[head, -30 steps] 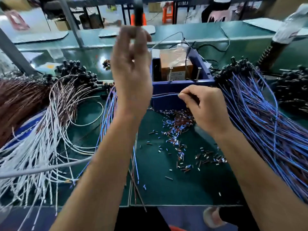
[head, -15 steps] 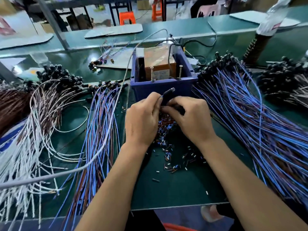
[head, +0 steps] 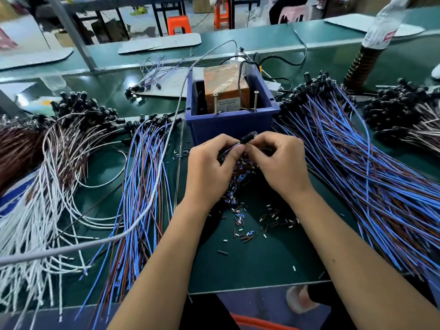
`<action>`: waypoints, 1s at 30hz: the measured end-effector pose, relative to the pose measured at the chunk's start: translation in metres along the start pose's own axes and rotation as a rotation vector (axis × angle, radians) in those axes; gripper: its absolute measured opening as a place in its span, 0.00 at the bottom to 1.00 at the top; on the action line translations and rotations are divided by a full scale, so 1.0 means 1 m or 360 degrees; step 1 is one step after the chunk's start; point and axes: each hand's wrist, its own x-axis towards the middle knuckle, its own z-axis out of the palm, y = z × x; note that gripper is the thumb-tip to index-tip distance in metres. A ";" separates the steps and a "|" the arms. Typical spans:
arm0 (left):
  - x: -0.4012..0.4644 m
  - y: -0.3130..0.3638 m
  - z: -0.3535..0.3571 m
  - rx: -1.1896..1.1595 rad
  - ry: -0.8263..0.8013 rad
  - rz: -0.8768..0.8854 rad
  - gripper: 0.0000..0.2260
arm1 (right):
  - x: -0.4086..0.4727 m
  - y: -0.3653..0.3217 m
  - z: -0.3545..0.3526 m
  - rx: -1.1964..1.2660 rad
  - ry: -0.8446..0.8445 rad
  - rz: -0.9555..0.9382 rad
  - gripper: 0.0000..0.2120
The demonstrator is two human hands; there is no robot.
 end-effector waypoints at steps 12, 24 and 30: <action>0.000 -0.002 0.002 0.0034 0.0143 -0.0314 0.08 | 0.006 0.010 -0.003 0.0478 0.0050 0.0254 0.05; 0.000 -0.001 -0.003 -0.0215 -0.0013 -0.0289 0.07 | 0.008 0.009 -0.010 0.0724 -0.0123 0.0290 0.06; 0.001 -0.003 -0.007 -0.0251 0.0044 -0.0377 0.08 | 0.012 0.011 -0.016 0.0778 -0.0055 0.0413 0.07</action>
